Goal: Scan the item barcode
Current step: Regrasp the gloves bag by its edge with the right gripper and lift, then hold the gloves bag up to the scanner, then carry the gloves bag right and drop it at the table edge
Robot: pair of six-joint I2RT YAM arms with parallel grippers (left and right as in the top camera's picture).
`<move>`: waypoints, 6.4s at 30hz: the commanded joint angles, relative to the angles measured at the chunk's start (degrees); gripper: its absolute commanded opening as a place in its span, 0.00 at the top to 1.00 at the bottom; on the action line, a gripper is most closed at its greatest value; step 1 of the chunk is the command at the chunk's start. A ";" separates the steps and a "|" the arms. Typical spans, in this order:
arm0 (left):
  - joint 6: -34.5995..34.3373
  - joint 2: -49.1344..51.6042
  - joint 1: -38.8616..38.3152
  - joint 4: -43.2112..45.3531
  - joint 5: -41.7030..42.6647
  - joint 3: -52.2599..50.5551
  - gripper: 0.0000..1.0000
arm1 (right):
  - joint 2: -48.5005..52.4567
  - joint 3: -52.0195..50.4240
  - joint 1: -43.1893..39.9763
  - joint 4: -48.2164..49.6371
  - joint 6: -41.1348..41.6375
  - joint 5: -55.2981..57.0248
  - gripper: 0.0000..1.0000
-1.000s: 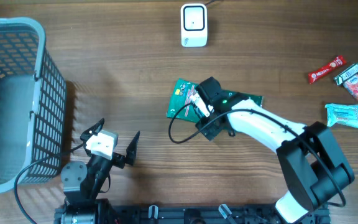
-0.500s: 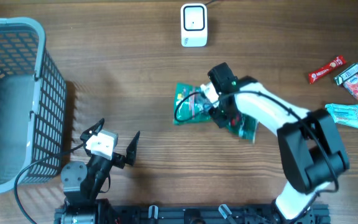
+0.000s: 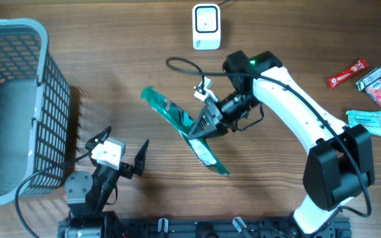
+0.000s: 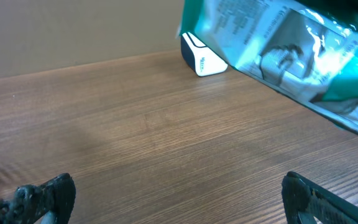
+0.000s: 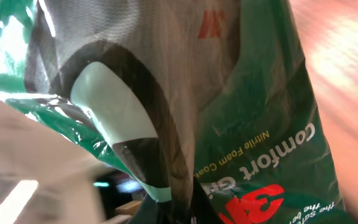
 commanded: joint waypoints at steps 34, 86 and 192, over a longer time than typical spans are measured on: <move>-0.50 -0.24 0.09 0.17 0.70 -0.31 0.00 | 4.68 -7.85 -0.35 29.75 17.99 81.61 0.01; -0.50 -0.15 0.09 0.17 0.70 -0.31 0.00 | -21.03 -12.04 -2.97 64.85 -17.42 -20.20 0.96; -0.50 -0.02 0.09 0.17 0.70 -0.31 0.00 | 34.95 47.76 -8.15 23.98 20.87 63.21 0.95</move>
